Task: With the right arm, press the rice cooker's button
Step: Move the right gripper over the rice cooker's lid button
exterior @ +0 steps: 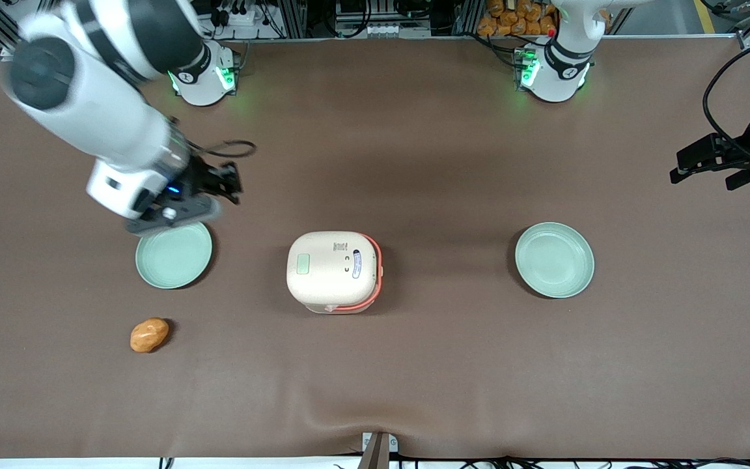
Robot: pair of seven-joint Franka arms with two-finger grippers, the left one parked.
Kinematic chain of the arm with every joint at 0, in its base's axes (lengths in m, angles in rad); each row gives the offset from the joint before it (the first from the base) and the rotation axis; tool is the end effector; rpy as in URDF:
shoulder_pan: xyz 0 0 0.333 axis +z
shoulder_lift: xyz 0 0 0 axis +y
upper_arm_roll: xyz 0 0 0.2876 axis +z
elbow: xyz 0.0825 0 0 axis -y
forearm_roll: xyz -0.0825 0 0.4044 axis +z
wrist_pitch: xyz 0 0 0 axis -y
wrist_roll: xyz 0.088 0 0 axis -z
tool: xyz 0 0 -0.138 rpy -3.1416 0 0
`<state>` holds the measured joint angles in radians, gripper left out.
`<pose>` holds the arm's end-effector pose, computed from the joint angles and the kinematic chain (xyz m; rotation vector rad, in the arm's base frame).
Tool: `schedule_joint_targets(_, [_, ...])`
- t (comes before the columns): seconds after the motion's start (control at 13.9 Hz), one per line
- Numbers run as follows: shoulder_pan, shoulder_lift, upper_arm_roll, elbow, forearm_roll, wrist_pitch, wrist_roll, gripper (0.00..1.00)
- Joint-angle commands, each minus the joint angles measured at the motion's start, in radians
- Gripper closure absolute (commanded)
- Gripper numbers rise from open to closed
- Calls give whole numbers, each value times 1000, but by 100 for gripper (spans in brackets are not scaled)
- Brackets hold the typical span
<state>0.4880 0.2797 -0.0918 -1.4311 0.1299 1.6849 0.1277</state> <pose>0.5956 0.2734 0.4730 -3.0223 -0.3880 0.0773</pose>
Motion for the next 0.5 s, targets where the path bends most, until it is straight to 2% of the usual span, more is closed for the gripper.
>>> schedule_joint_targets(0.0, [27, 74, -11, 18, 14, 86, 3, 78])
schedule_joint_targets(0.43, [61, 199, -11, 63, 16, 168, 36, 82])
